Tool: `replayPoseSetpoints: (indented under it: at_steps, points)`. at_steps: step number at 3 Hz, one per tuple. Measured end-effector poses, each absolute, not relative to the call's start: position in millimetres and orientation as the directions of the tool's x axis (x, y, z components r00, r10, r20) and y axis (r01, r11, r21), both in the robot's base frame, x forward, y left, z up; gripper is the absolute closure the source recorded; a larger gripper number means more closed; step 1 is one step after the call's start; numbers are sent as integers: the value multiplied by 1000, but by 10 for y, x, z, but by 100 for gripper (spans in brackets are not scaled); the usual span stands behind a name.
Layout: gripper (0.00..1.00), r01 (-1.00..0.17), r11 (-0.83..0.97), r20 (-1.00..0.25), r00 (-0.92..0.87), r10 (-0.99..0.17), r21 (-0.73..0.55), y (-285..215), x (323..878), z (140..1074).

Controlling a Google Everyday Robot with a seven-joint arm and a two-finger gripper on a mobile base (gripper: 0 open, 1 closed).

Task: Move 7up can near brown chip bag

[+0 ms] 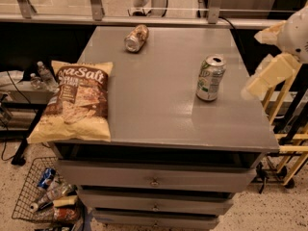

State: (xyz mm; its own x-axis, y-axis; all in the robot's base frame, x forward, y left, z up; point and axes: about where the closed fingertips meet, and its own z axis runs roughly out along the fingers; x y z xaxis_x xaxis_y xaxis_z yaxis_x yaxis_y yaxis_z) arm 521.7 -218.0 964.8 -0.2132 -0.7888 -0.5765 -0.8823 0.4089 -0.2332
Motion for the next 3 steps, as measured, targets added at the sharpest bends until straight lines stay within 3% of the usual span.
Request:
replayPoseSetpoints:
  at_steps: [1, 3]
  points:
    - [0, -903, 400, -719, -175, -672, -154, -1867, 5628, 9522]
    - [0, -930, 360, -751, -180, -635, -81, -1510, 5928, 9274]
